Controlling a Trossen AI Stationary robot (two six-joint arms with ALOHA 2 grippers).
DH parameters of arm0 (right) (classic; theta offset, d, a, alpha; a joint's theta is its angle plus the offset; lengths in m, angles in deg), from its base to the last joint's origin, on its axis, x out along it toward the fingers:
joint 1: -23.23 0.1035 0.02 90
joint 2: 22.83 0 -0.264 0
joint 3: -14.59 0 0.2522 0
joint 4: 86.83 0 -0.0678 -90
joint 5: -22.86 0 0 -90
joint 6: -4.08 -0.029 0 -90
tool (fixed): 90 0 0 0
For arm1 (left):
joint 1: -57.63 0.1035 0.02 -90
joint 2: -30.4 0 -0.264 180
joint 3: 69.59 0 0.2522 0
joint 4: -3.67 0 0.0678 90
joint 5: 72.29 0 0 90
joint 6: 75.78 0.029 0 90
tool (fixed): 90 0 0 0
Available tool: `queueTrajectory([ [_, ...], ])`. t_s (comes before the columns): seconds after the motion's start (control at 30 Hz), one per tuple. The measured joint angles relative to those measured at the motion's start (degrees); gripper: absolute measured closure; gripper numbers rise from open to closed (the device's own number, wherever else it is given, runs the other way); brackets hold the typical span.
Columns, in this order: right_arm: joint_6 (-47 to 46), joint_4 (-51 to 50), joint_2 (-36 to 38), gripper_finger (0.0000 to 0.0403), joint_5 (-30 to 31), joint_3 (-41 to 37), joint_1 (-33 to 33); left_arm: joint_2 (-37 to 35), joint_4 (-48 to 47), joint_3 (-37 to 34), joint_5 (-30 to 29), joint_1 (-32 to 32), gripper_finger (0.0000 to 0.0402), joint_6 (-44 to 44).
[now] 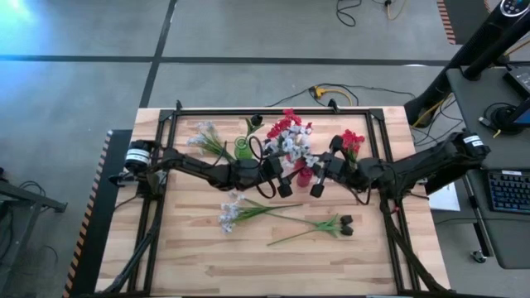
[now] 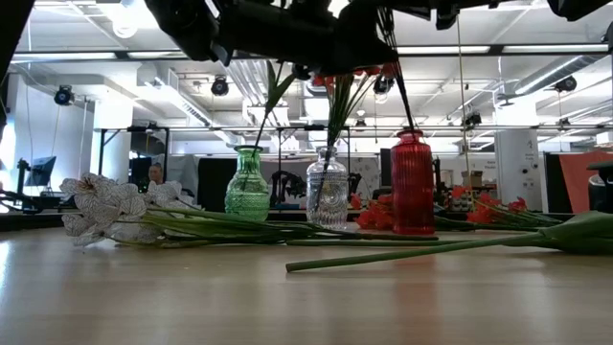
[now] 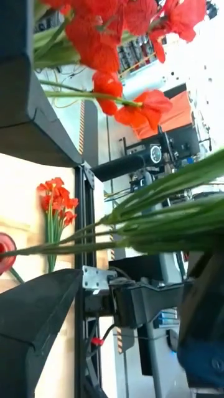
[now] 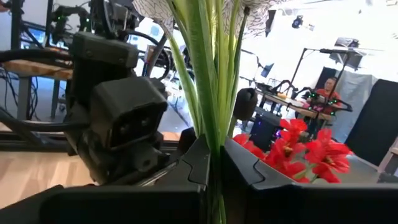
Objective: Sort flowers into vase by color
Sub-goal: Put the middle left white flowers into the red vase
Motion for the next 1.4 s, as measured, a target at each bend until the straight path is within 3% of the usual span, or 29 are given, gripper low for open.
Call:
queueTrajectory([
  [0.43, -1.33, 11.55, 1.27, 0.039, 0.02, -7.31, -0.02, -2.34, -3.21, 0.0, -0.11, -1.77, 0.0143, -0.12],
  [0.63, -2.26, 11.62, 1.11, 0.039, 0.04, -8.27, -0.13, -4.97, -7.13, 0.0, -4.3, -3.79, 0.0143, 1.57],
  [0.8, -3.09, 12.1, 1.11, 0.039, 0.09, -9.19, -0.13, -10.23, -16.5, 0.0, -10.34, -6.09, 0.0143, 3.36],
  [1.07, -4.27, 15.79, 1.07, 0.039, 1.66, -12.33, -0.14, -21.18, -31.95, -0.14, -10.54, -8.96, 0.0143, -0.06],
  [1.4, -7.78, 19.86, 0.99, 0.039, 1.66, -17.05, -1.45, -32.0, -37.15, -3.65, -11.31, -15.59, 0.0143, -3.07],
])
